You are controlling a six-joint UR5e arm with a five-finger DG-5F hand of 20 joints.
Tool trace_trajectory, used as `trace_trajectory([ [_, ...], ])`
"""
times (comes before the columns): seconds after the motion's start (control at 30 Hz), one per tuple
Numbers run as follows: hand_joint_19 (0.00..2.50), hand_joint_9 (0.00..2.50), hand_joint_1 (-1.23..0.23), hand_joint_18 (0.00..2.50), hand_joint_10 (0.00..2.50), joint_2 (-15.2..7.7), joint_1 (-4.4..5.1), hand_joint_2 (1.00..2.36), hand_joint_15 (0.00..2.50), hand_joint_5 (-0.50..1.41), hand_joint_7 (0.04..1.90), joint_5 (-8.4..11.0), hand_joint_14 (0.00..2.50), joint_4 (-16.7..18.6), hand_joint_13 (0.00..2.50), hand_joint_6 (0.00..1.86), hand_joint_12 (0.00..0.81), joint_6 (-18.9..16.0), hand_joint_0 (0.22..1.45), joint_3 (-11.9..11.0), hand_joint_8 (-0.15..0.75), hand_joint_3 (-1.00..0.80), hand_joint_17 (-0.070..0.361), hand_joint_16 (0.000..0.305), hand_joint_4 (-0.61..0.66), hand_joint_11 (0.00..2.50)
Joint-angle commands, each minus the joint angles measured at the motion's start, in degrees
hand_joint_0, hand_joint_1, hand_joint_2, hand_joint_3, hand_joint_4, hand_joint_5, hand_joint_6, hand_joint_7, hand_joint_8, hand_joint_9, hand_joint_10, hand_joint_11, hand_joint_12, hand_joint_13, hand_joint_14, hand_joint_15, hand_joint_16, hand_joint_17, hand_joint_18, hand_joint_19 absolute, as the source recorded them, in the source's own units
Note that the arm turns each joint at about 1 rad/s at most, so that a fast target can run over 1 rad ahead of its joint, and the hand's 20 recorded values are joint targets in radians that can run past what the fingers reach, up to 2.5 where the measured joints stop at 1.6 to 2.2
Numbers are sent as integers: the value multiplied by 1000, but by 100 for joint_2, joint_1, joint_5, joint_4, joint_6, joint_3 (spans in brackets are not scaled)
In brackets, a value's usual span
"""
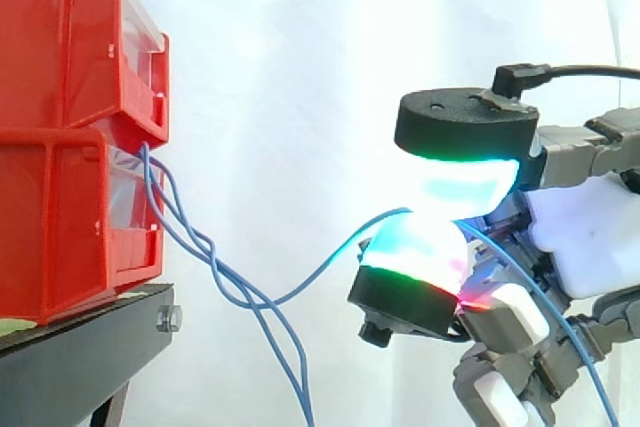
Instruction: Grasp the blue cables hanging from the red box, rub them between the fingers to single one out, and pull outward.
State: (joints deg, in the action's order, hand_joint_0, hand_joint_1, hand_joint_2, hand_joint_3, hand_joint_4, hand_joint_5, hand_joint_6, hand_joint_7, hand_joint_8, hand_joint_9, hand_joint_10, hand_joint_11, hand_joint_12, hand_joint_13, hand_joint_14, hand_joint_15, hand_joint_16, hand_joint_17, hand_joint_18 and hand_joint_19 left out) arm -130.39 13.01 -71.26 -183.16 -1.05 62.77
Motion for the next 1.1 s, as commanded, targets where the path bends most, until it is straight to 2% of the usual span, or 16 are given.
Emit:
trace_trajectory([
  [0.0, 501, 1208, -785, 728, 18, -4, 0, 1002, 717, -59, 1138, -1, 22, 0, 905, 902, 403, 0, 573, -1, 288, -33, 124, 55, -4, 652],
  [1.07, 509, 1221, -767, 783, 17, 5, 0, 1007, 694, -67, 1145, 7, 21, 0, 924, 900, 421, 0, 573, 16, 311, -50, 126, 56, 27, 692],
])
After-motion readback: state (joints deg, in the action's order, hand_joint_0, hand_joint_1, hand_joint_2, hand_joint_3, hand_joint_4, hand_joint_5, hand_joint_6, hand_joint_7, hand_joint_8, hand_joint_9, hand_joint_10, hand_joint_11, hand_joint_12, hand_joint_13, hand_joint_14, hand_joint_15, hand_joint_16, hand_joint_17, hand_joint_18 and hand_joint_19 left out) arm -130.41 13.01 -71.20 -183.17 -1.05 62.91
